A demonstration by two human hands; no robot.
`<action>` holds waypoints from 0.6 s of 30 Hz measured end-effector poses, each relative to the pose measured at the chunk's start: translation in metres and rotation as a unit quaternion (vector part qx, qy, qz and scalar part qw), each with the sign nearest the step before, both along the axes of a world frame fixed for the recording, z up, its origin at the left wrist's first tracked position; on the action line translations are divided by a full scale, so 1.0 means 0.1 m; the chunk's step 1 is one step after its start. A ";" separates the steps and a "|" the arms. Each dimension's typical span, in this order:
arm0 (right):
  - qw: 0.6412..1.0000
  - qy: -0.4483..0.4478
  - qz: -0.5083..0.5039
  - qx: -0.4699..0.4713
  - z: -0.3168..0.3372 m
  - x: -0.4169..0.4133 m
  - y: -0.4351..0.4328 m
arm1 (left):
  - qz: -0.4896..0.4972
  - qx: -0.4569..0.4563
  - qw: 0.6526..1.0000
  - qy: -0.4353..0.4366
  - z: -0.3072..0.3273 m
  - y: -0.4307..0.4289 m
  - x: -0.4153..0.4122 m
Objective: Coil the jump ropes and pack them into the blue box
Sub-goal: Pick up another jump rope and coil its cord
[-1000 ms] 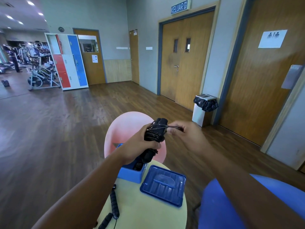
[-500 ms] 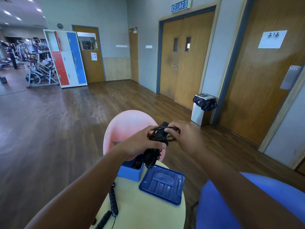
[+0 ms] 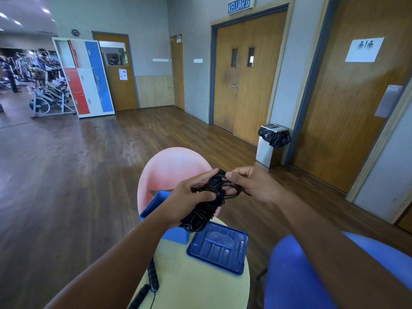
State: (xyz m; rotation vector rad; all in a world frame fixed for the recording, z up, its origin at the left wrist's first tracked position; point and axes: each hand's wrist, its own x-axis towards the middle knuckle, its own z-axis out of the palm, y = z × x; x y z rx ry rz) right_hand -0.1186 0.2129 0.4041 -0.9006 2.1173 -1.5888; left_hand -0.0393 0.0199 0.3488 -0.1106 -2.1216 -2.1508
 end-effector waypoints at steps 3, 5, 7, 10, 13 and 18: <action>0.988 -0.144 0.036 -0.043 -0.05 -0.02 0.10 | -0.011 0.032 0.999 0.024 -0.04 0.04 0.02; 0.975 -0.204 0.042 -0.074 -0.10 -0.04 0.13 | -0.024 0.039 0.999 0.023 -0.04 0.06 0.01; 0.982 -0.177 0.034 -0.058 -0.13 -0.06 0.14 | -0.033 0.034 0.999 0.014 -0.05 0.08 0.00; 0.998 -0.044 -0.028 -0.034 -0.17 -0.05 0.10 | -0.037 0.032 0.999 0.018 -0.06 0.10 -0.02; 0.991 0.071 -0.111 -0.036 -0.21 -0.05 0.07 | -0.037 0.038 0.998 0.029 -0.06 0.11 -0.03; 0.984 0.084 -0.133 -0.081 -0.20 0.02 0.05 | -0.028 0.055 0.998 0.032 -0.07 0.07 -0.04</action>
